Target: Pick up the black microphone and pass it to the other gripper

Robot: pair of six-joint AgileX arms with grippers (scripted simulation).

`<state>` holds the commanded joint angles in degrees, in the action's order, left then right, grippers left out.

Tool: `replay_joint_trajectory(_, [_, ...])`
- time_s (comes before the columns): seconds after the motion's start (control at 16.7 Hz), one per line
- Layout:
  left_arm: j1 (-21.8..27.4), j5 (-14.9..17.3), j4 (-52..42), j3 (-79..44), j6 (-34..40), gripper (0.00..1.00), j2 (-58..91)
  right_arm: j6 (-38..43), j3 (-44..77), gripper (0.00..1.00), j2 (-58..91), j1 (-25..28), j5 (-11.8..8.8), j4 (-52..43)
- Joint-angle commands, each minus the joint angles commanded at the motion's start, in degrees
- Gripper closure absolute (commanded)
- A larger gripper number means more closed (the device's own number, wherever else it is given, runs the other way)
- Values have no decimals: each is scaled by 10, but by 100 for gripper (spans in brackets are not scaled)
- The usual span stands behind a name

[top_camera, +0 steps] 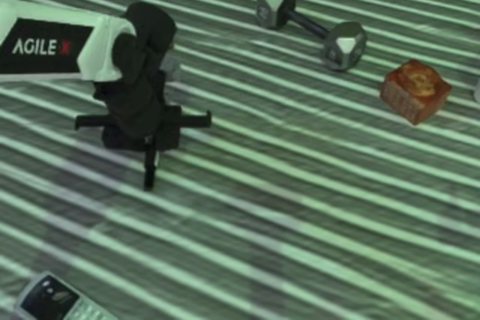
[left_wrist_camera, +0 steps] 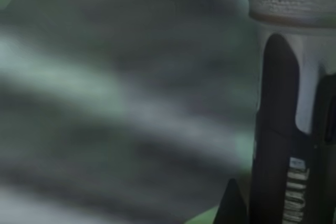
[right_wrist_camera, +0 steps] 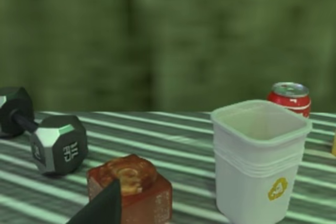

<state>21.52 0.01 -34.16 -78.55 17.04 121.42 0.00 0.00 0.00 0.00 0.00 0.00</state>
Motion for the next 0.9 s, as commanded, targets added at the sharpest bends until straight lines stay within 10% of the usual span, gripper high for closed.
replay_joint_trajectory(0.9, [-22,229,690,202,-148,100,-149,0,0,0,0,0,0,0])
